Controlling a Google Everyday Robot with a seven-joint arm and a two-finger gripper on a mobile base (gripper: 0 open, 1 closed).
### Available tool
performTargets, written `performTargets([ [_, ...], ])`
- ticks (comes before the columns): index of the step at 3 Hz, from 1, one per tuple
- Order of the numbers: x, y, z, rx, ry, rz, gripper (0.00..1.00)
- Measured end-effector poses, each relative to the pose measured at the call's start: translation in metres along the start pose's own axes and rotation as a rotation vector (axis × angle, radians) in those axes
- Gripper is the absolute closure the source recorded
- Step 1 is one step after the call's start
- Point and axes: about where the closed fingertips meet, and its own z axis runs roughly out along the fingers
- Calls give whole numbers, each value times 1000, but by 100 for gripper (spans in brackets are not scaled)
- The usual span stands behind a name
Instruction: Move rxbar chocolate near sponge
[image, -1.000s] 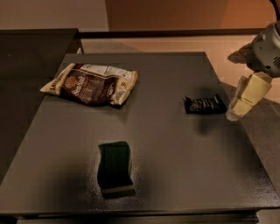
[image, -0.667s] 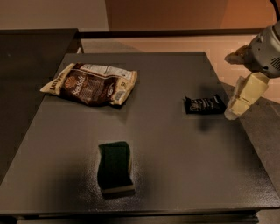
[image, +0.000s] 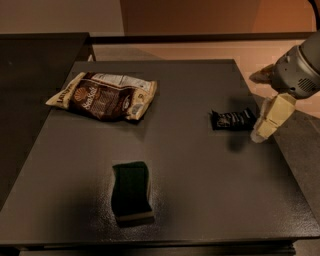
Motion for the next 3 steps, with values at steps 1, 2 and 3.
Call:
performTargets([
  [1,12,-6,15,-5,-9,2,0],
  [2,22,-11,29,0,-19,7,0],
  [3,25,-18,43,-7,-39,21,0],
])
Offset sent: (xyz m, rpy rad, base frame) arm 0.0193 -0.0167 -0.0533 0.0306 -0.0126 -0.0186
